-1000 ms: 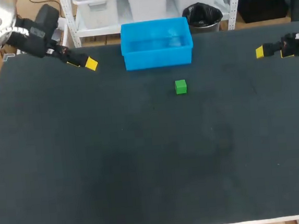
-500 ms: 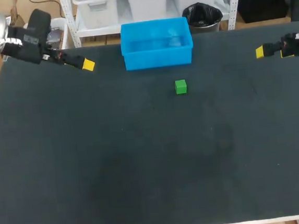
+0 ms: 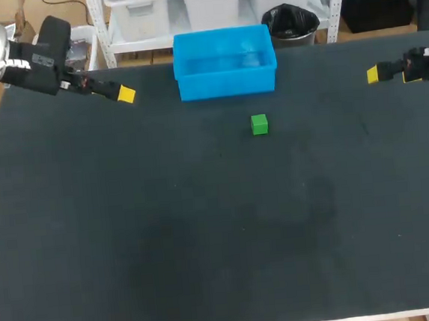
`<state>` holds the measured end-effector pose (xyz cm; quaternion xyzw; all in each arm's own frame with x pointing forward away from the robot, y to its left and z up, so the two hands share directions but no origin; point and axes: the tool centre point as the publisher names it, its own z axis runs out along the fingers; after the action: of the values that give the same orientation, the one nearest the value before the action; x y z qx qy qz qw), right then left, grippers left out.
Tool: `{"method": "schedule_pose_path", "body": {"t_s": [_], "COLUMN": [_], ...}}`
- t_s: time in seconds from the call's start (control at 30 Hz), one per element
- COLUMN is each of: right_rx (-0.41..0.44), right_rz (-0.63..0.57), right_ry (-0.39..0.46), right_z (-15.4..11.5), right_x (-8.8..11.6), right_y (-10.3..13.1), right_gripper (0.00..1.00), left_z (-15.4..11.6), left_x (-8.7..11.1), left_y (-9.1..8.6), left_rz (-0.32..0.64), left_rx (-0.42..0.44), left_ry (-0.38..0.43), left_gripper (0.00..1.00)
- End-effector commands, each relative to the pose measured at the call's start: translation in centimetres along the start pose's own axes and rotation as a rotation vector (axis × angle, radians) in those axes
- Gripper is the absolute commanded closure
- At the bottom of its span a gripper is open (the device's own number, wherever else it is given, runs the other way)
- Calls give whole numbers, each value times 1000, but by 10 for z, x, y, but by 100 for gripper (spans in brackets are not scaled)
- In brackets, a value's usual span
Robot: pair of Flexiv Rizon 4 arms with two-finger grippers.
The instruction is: Use the left arm to pick the red cube and place it into the blue plastic box first, then use the right arm to grasp the green cube and put it into the same blue plastic box after the first action is fully finished.
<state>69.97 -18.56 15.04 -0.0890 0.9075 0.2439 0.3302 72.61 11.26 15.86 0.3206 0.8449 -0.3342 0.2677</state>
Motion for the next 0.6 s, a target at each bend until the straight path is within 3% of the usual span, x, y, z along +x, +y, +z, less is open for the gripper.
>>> {"method": "schedule_pose_path", "body": {"t_s": [0.03, 0.27, 0.6], "right_rx": [0, -14, 52], "right_rz": [0, -43, -80], "right_ry": [0, 43, 117], "right_z": [0, 9, 33], "right_x": [0, 12, -20], "right_y": [0, 33, 58], "right_gripper": [0, 0, 0], "left_z": [0, 0, 0], "left_x": [1, 1, 1], "left_y": [0, 0, 0], "left_rz": [2, 2, 2], "left_rx": [2, 2, 2], "left_ry": [-6, -6, -6], "left_gripper": [0, 0, 0]}}
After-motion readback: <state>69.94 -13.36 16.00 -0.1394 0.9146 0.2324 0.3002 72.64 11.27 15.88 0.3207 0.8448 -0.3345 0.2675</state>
